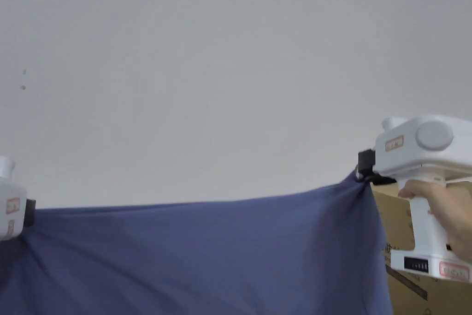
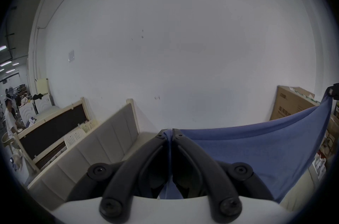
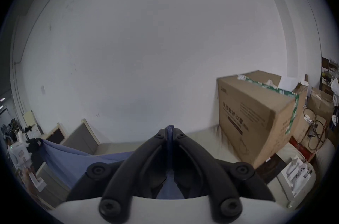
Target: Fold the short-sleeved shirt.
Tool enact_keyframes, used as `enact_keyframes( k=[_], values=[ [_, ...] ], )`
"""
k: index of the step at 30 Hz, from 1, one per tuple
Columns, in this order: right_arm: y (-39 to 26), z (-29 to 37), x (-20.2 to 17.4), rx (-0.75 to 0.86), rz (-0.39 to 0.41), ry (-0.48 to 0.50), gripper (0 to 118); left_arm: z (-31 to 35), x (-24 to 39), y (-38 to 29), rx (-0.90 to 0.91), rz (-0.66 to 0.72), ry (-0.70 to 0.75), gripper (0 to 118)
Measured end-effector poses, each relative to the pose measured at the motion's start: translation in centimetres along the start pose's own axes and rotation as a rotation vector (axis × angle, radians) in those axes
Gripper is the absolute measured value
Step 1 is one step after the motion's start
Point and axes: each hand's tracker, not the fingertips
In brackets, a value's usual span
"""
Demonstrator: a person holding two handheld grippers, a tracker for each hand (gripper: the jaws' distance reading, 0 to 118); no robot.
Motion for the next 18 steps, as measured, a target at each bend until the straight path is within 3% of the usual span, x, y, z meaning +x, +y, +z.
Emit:
enact_keyframes(
  k=[4, 7, 9, 12, 18],
  values=[
    [3.5, 1.7, -2.1, 0.098, -0.024, 0.007, 4, -1.9, 0.5, 3.4, 0.06, 0.006, 0.028, 2],
    [4.4, 2.2, -3.9, 0.119, 0.046, -0.048, 4, -2.7, 1.6, 4.3, 0.092, -0.082, 0.049, 2],
    [4.0, 1.9, -4.3, 0.099, 0.078, -0.056, 4, -3.3, 1.8, 4.1, 0.094, -0.064, 0.066, 2],
    [2.1, 0.2, -3.2, 0.076, 0.055, -0.042, 4, -4.1, 1.6, 2.5, 0.096, 0.031, 0.062, 2],
    [-4.7, -7.0, 0.0, -0.077, 0.048, -0.063, 4, -9.2, 3.6, -4.9, -0.065, -0.064, 0.07, 2]
  ],
)
